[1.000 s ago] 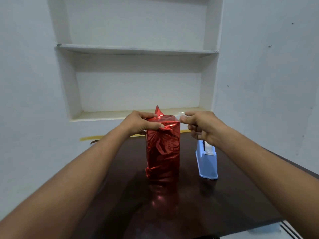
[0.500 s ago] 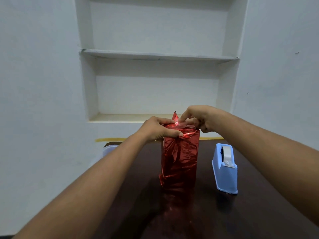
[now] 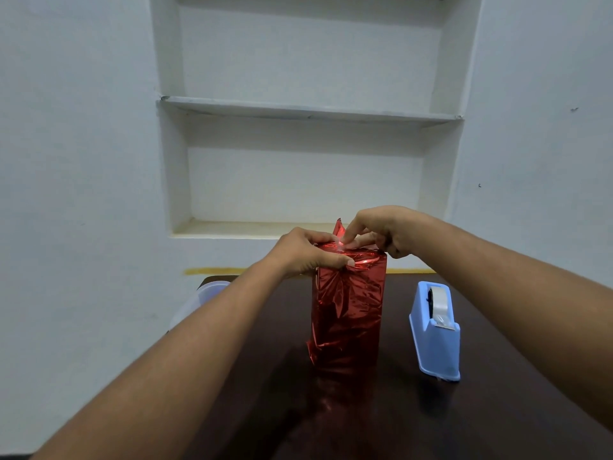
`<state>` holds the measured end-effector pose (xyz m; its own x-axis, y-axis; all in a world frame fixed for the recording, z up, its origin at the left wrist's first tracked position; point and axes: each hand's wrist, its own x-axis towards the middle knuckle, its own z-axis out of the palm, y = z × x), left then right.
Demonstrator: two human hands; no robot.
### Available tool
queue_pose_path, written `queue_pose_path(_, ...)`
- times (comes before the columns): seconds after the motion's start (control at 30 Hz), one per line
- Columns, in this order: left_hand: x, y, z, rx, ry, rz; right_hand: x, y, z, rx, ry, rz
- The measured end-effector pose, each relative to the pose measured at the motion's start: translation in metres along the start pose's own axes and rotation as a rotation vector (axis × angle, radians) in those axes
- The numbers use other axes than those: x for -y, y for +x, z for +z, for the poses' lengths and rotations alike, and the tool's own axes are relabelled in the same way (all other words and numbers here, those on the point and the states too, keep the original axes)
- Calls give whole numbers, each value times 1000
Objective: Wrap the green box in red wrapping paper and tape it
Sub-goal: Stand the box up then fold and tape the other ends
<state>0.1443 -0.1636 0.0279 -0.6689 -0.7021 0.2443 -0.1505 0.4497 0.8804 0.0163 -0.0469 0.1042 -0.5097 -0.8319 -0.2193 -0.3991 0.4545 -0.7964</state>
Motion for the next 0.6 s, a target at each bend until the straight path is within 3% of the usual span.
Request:
queue_pose_path(0.4,1,2,0,-7,4,-9,2,21,10,-80,-75,-65)
queue_pose_path(0.53,2,2,-1,-5,14,-18,-3,34,6,-278,-122,-125)
queue_pose_path(0.6,1,2,0,-13,-9,-24,-8,37,9,-279,-57,-117)
